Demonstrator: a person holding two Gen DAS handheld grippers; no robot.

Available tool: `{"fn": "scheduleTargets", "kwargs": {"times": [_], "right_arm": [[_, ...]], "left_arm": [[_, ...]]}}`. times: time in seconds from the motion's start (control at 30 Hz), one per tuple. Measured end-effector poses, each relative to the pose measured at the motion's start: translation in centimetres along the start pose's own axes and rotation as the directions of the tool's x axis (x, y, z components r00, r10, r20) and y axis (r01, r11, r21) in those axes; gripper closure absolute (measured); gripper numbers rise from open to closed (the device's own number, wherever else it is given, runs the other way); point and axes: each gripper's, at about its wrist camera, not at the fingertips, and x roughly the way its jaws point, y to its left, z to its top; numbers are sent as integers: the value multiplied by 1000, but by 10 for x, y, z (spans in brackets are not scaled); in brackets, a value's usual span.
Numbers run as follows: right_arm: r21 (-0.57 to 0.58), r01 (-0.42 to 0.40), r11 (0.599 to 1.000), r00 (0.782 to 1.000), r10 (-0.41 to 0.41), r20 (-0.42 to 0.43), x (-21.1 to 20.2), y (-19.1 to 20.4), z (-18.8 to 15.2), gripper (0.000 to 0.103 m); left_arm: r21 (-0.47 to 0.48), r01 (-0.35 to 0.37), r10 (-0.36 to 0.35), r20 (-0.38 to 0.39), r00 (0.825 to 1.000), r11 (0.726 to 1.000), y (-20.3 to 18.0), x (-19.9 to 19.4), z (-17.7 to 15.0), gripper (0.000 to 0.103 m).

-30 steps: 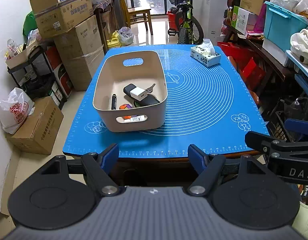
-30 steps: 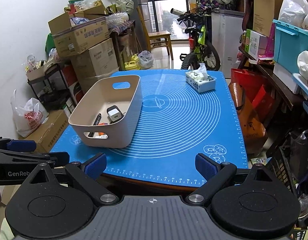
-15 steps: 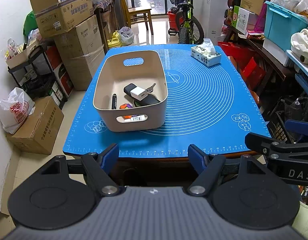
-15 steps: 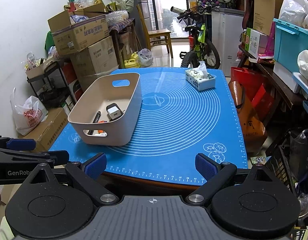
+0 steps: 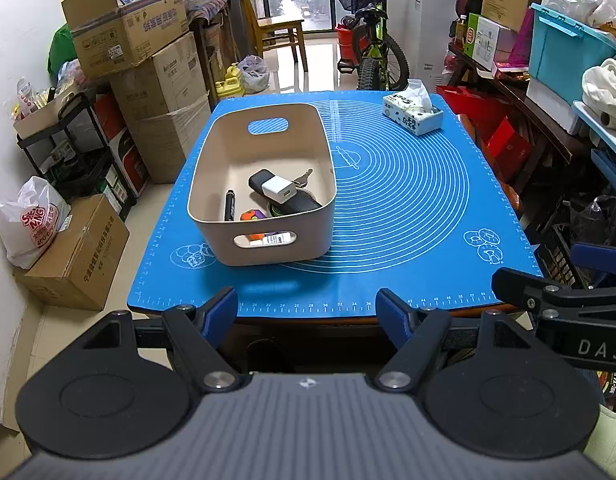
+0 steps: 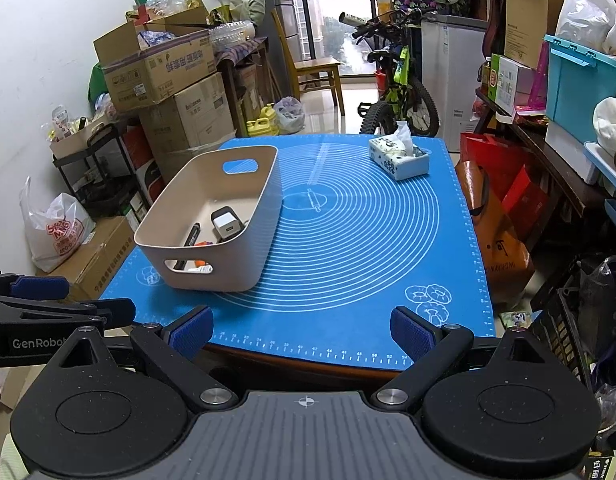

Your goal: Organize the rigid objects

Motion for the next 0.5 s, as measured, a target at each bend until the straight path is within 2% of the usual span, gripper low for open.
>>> {"fn": "scheduleTargets", "kwargs": {"times": [0.5], "right_arm": [[11, 5, 1000, 1000, -5, 1, 0, -3, -3, 8]], "left_arm": [[3, -9, 9, 10, 1000, 1000, 1, -3, 2, 27]]}}
